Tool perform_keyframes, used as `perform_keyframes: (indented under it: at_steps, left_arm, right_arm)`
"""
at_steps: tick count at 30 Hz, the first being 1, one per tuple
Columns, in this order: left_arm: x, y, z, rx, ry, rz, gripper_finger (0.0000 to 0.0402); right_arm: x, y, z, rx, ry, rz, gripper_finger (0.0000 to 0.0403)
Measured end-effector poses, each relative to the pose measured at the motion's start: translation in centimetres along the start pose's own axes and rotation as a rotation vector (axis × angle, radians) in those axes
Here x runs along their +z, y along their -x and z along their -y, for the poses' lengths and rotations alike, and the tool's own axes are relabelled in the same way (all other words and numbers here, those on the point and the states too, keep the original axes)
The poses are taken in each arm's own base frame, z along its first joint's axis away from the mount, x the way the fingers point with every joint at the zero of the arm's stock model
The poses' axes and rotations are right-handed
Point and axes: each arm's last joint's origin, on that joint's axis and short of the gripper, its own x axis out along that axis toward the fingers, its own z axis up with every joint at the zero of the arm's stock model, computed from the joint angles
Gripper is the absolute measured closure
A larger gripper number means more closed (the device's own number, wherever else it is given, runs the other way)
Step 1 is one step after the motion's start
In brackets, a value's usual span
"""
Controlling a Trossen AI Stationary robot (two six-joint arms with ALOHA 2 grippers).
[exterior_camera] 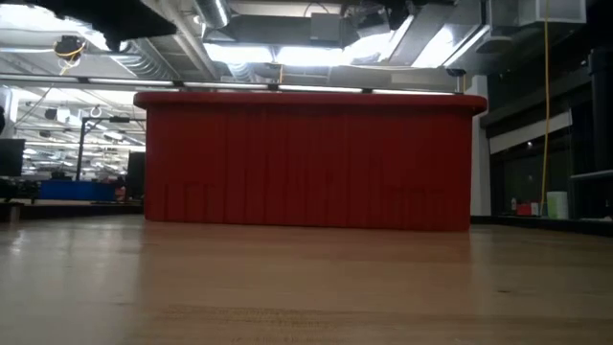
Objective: Pick and place slides into bin
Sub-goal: Return to Home Position
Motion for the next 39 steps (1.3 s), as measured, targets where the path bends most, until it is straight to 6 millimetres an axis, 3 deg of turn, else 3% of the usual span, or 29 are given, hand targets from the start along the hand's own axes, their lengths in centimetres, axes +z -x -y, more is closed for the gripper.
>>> perform_keyframes:
  at_steps: [8, 14, 21, 30, 35, 39]
  left_arm:
    - [-4.8, 1.5, -0.8, -0.037, 0.070, 0.061, 0.0400]
    - [-7.4, 1.3, -0.8, -0.055, 0.082, 0.138, 0.0400]
    - [-10.2, 0.5, 0.1, -0.176, 0.083, 0.062, 0.0400]
    - [-10.9, 0.2, 0.6, -0.261, 0.089, 0.107, 0.0399]
    - [-11.0, 0.2, 0.6, -0.284, 0.120, 0.103, 0.0400]
    - [-11.0, 0.2, 0.6, -0.284, 0.128, 0.101, 0.0397]
  right_arm:
    - [0.9, 0.9, 0.3, -0.019, -0.017, 0.065, 0.0397]
    - [1.4, 1.7, 0.2, -0.019, -0.019, 0.095, 0.0397]
    - [1.6, 2.0, 0.2, -0.002, -0.038, 0.108, 0.0397]
    - [1.3, 2.2, 0.1, 0.003, -0.073, 0.075, 0.0397]
    - [2.0, 4.2, -0.3, 0.006, -0.069, 0.108, 0.0397]
    - [-0.3, 6.0, -1.3, -0.007, -0.058, 0.186, 0.0397]
